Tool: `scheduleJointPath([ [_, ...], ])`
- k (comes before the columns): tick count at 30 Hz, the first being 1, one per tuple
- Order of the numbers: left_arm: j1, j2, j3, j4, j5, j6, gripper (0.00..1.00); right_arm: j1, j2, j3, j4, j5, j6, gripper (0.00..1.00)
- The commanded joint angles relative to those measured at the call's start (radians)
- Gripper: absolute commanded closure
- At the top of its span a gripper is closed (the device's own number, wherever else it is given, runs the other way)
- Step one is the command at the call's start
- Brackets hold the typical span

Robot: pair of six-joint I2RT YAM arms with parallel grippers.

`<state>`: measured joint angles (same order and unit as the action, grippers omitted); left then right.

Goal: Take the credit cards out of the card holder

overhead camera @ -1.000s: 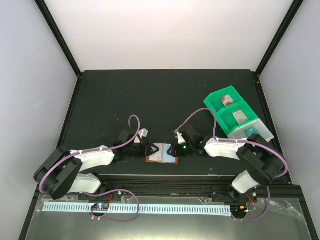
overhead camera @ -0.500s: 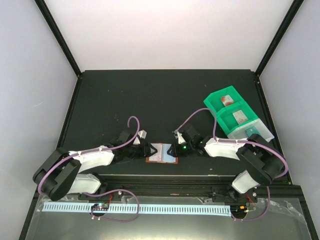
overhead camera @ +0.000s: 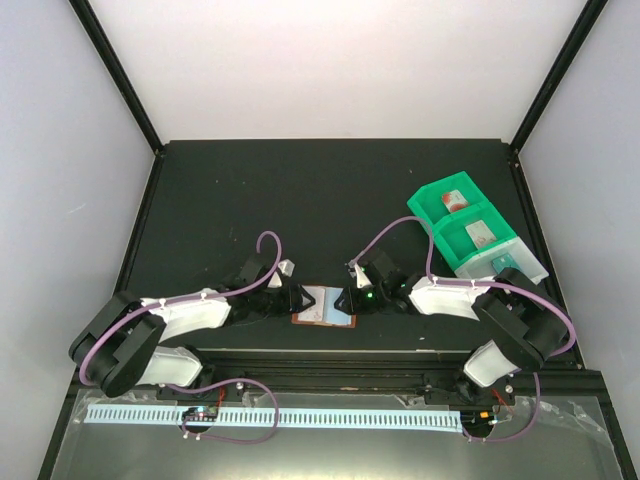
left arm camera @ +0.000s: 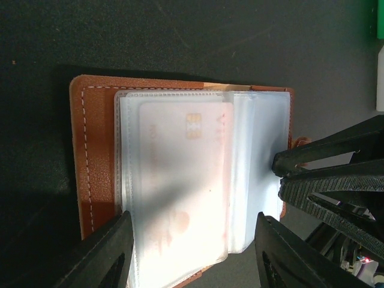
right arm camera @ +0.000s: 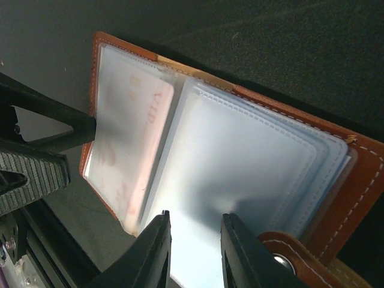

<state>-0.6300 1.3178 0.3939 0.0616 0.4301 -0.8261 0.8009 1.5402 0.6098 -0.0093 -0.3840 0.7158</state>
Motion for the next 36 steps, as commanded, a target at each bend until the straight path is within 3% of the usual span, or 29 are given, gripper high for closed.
scheduleJointPath([
  [1, -0.005, 0.009, 0.023, -0.047, -0.018, 0.005, 0.42, 0.003, 0.008, -0.018, 0.013, 0.01, -0.002, 0.74],
  [13, -0.017, 0.031, 0.021, 0.041, 0.061, -0.087, 0.4, 0.004, 0.0, -0.028, 0.024, 0.008, 0.003, 0.74],
  [28, -0.028, 0.017, -0.048, 0.317, 0.162, -0.256, 0.39, 0.004, -0.014, -0.049, 0.042, 0.01, 0.005, 0.74],
  [36, -0.053, -0.063, -0.048, 0.338, 0.167, -0.313, 0.39, 0.003, -0.023, -0.067, 0.066, 0.02, 0.005, 0.75],
])
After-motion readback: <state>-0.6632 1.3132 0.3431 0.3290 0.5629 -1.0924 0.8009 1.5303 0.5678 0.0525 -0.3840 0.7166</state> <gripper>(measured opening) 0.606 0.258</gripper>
